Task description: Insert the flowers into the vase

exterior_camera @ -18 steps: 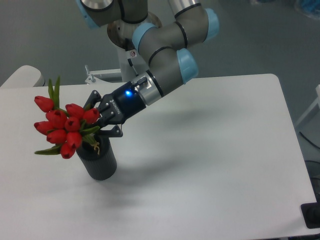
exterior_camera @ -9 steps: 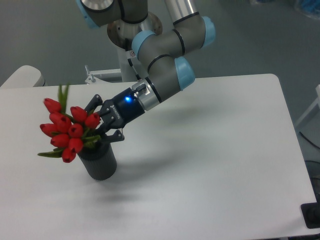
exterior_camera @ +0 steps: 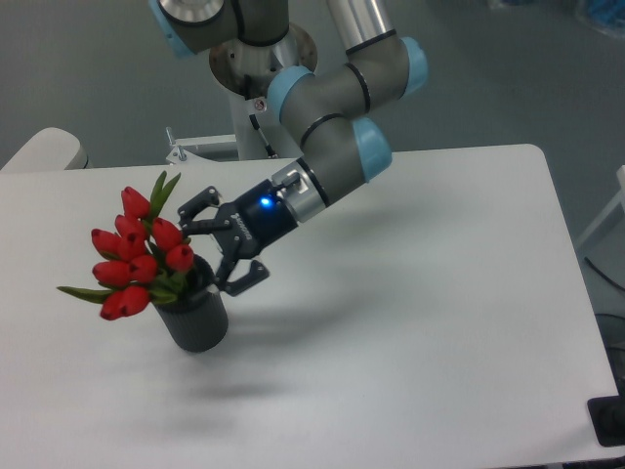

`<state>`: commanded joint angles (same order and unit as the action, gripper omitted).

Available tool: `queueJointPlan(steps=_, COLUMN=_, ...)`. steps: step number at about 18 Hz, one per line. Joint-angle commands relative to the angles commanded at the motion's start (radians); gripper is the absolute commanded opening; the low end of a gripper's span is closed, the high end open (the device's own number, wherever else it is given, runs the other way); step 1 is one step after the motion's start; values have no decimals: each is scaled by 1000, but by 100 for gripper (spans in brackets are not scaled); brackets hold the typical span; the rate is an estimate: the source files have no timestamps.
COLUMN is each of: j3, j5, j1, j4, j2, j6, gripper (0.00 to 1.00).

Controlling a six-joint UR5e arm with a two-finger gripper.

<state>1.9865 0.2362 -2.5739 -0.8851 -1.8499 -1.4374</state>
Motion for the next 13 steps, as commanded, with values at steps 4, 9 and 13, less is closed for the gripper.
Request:
queueJointPlan(steps=4, j3=-14, j5=5, j1=-69, j4=-2, j2=-15, j6=0, gripper=100)
queueJointPlan(steps=9, j3=-147, j5=344, j1=-117, j4=-8, j2=-48, j6=18, gripper=100)
queueJointPlan(steps=13, j3=-238, j5=627, j1=-108, j4=-11, j2=-78, j6=35, gripper=100)
